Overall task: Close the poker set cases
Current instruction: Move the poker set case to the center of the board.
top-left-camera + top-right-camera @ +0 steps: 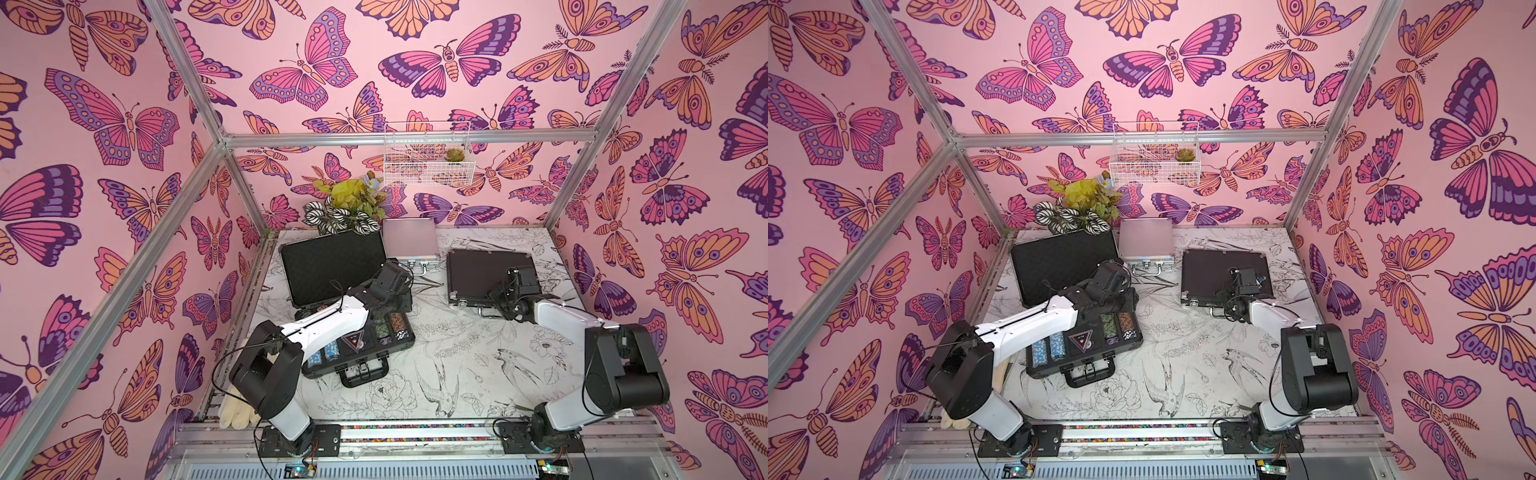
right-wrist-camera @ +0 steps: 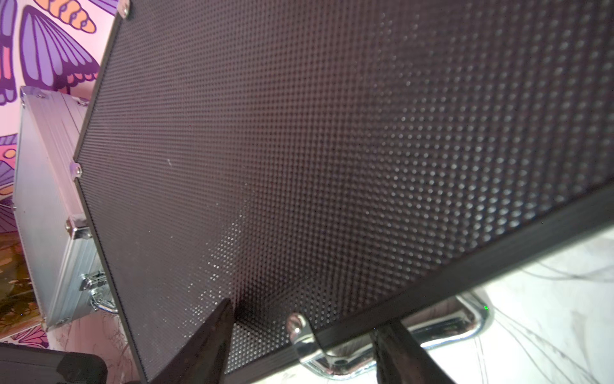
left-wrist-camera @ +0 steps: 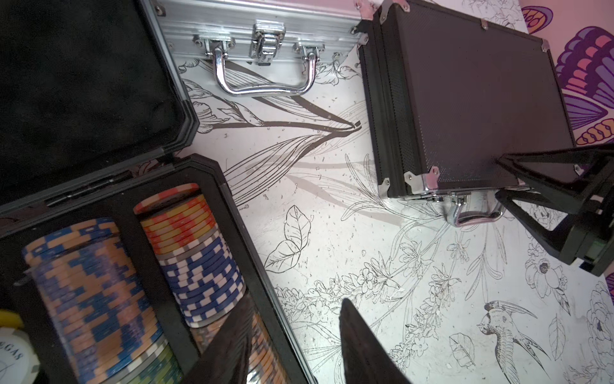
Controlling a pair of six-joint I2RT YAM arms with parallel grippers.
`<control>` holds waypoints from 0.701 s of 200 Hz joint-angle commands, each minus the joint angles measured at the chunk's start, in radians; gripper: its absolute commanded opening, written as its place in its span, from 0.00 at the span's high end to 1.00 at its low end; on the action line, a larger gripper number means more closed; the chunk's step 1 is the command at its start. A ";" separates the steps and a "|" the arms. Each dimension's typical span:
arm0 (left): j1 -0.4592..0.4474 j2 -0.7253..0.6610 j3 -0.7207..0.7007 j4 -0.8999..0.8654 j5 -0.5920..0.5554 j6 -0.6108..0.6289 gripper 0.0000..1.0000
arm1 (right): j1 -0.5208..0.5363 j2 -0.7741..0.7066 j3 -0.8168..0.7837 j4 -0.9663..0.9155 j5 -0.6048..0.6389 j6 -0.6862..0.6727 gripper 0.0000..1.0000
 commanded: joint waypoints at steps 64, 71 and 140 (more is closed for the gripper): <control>0.009 0.017 -0.007 0.009 -0.011 0.003 0.55 | -0.040 0.213 0.166 -0.051 -0.076 -0.190 0.38; 0.009 0.019 -0.007 0.007 -0.012 0.003 0.55 | -0.040 0.229 0.183 -0.059 -0.080 -0.204 0.38; 0.010 0.043 0.005 0.008 -0.016 0.006 0.55 | -0.007 0.366 0.390 -0.155 -0.078 -0.270 0.39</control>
